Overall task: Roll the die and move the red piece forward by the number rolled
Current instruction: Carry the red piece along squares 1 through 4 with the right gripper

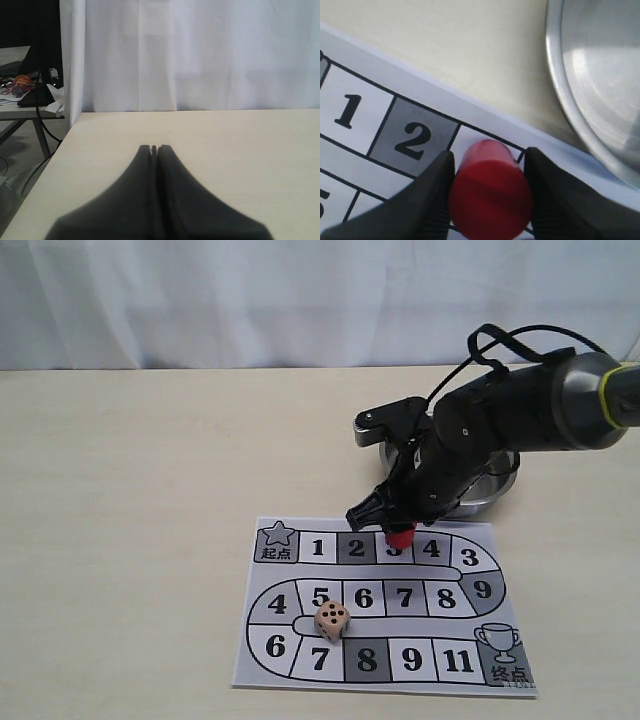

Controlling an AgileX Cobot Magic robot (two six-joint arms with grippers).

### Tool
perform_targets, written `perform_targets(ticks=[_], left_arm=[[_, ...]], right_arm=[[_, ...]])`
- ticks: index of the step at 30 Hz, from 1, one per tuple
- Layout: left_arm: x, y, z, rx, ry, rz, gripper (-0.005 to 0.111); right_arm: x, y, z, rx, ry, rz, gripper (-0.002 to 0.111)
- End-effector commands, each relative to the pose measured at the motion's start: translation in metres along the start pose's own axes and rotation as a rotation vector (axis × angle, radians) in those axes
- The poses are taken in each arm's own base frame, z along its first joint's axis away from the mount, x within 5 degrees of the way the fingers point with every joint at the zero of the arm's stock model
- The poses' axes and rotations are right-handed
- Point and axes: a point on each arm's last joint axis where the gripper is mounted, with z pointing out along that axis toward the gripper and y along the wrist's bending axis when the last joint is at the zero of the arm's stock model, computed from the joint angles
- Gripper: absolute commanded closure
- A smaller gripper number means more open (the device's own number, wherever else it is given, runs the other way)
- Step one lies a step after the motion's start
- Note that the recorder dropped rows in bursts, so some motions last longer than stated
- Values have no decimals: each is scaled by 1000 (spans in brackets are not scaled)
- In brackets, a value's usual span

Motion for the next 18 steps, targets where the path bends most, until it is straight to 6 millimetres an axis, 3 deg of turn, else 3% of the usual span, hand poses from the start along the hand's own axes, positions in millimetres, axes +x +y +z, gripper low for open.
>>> perform_targets(ticks=[1, 18], left_arm=[[-3, 0, 0, 1, -19, -3, 107], [-3, 0, 0, 1, -19, -3, 107]], right_arm=[[-3, -3, -14, 9, -30, -2, 104], [13, -31, -9, 36, 29, 78, 104]])
